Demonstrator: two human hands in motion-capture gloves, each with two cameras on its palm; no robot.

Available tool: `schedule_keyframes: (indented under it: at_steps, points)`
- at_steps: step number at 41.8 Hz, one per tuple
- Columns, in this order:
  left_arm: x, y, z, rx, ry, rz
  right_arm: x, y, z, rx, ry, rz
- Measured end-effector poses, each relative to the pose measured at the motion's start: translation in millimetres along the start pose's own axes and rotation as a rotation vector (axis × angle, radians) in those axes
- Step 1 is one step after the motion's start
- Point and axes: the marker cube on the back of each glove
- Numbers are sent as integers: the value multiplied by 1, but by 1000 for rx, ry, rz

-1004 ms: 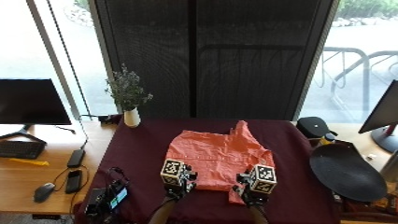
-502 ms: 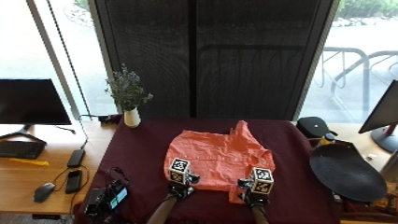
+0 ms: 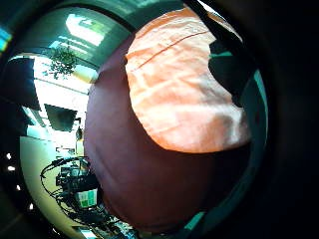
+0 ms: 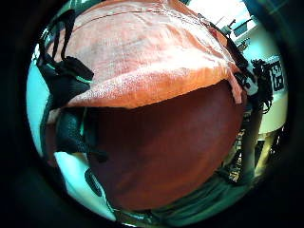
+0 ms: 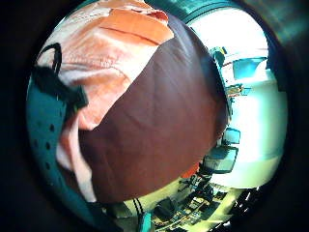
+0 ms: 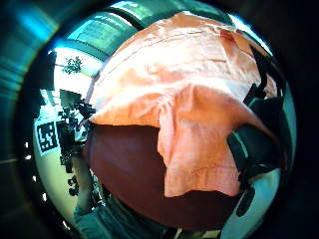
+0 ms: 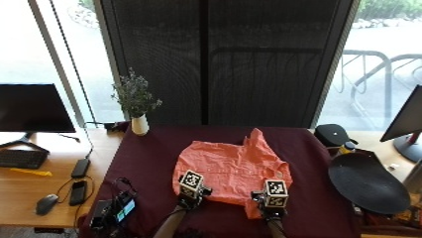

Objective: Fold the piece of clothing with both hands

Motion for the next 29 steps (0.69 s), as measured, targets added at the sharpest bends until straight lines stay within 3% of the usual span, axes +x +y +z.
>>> schedule_keyframes:
  at_steps: [9, 14, 19, 29]
  points:
    - [-7, 38, -60, -208, 106, 49, 0, 32, -61, -150, -77, -41]
    - [-13, 38, -88, -358, 103, 102, -5, 32, -105, -196, -92, -70]
    - [-28, -1, -108, -323, 40, 49, -8, -19, -139, -47, -55, -17]
    - [-63, -103, -114, -53, -49, -221, -19, -154, -151, 279, -91, 171]
